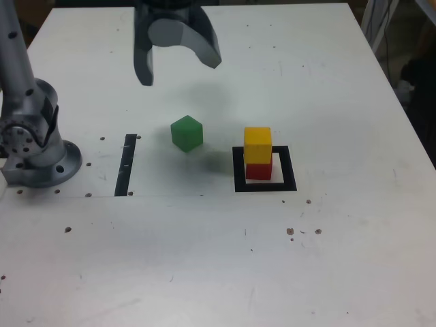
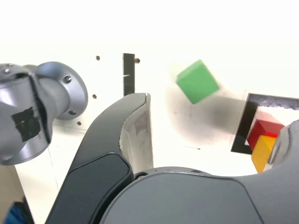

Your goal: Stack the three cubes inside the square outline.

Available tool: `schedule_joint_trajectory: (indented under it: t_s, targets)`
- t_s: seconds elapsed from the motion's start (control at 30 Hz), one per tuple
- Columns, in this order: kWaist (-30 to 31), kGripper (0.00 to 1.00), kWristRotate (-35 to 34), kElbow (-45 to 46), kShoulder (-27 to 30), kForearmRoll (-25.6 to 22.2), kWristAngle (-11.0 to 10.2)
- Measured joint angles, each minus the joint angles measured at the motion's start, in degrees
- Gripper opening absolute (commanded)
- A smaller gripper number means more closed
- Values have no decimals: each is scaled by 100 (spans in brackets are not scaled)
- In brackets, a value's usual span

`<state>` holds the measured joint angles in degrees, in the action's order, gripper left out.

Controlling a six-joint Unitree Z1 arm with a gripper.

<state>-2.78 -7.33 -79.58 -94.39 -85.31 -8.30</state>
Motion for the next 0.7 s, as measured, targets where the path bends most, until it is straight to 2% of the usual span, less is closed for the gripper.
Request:
schedule_joint_trajectory:
  t_s: [0.3,0.47,0.57,0.7]
  targets:
    - [-20,97,-531,353,-323,204,208]
    - [-175,98,-578,713,-413,729,381]
    - [-452,99,-500,1264,-445,1291,607]
    - [-680,100,-447,1710,-460,1950,784]
